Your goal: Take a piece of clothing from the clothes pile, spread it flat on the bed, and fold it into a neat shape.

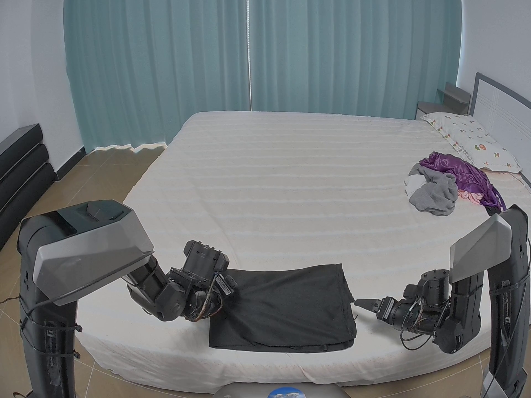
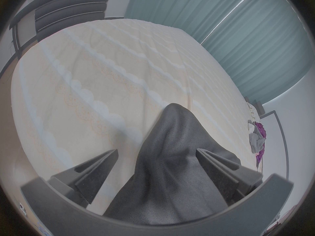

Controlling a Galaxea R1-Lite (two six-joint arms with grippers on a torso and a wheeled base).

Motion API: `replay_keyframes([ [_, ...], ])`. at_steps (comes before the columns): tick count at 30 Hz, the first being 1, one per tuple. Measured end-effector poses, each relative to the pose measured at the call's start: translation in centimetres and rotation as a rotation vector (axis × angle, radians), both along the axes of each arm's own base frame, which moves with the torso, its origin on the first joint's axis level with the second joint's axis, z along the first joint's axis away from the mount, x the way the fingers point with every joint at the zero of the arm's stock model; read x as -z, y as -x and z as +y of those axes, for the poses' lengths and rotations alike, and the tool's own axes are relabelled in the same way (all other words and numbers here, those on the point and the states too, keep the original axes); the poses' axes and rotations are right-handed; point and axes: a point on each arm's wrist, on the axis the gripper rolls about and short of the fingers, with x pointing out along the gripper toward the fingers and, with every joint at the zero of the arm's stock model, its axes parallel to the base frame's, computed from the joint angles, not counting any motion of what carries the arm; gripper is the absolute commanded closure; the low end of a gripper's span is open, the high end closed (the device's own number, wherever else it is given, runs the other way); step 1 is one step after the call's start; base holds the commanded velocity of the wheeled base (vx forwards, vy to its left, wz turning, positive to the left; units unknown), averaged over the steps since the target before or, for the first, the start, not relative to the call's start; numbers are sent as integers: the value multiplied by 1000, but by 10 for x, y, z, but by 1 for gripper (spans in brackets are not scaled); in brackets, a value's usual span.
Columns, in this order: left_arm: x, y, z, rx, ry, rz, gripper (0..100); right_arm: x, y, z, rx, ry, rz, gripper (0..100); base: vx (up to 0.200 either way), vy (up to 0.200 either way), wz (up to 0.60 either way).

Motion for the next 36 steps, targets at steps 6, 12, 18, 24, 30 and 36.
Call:
replay_keyframes([
  [6, -4, -2, 5, -13, 14, -9, 0, 0, 0, 0, 0, -2, 0, 0, 0, 0, 0],
  [12, -18, -7, 18, -37, 52, -32, 0, -1, -2, 0, 19, -20, 3, 0, 0, 0, 0],
  [18, -36, -10, 32, -59, 87, -67, 0, -13, -7, -4, 74, -39, -33, 0, 0, 0, 0],
  [24, -65, -8, 46, -85, 110, -136, 0, -44, -8, -16, 165, -32, -131, 0, 0, 0, 0],
  [30, -106, 4, 59, -89, 132, -241, 0, -87, 0, -30, 226, -22, -268, 0, 0, 0, 0],
  [36, -156, 39, 74, -70, 141, -373, 0, -137, 32, -45, 272, -4, -432, 0, 0, 0, 0],
])
